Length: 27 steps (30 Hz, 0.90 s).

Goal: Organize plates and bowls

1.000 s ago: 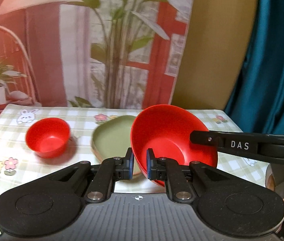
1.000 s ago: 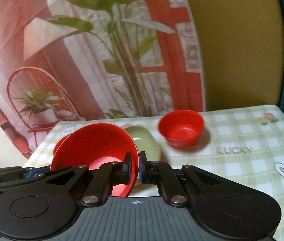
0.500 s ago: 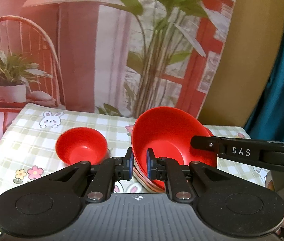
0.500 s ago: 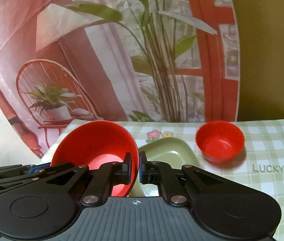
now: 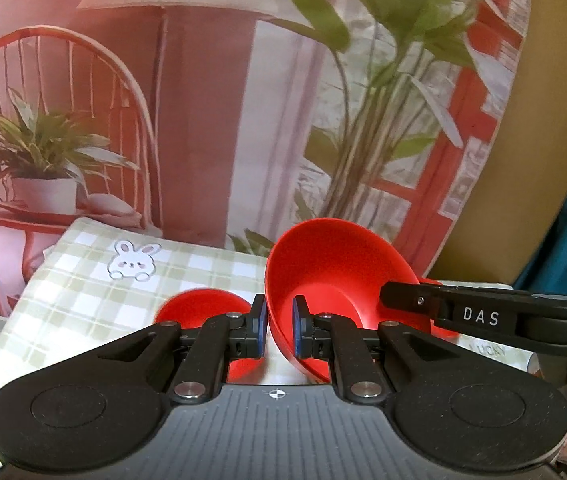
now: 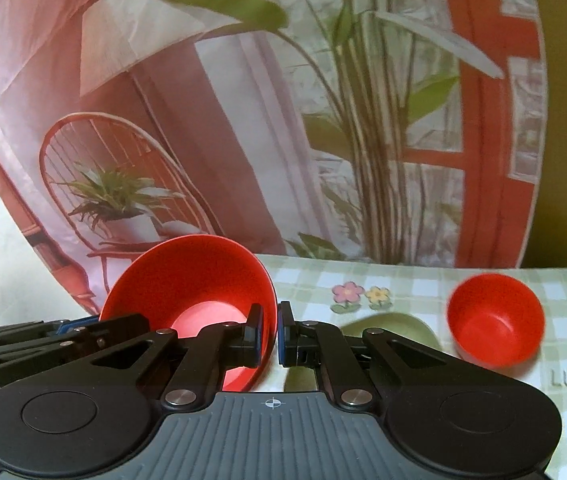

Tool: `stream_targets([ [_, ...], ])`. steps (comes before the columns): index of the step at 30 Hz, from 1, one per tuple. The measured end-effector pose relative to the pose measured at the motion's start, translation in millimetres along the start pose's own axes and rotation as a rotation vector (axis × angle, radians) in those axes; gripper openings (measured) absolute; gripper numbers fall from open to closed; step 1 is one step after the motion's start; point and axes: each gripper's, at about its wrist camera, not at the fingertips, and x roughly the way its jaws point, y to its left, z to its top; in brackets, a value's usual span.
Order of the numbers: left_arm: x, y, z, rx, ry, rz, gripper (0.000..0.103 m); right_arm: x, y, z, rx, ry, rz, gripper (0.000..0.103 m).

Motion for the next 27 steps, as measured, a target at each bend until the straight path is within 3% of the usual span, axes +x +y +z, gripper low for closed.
stream_targets([
  [10, 28, 49, 10, -0.102, 0.026, 0.046, 0.013, 58, 28, 17, -0.061, 0.057, 0.049, 0.006],
  [27, 80, 81, -6, -0.087, 0.102, 0.117, 0.013, 127, 28, -3, -0.068, 0.18, 0.035, 0.007],
])
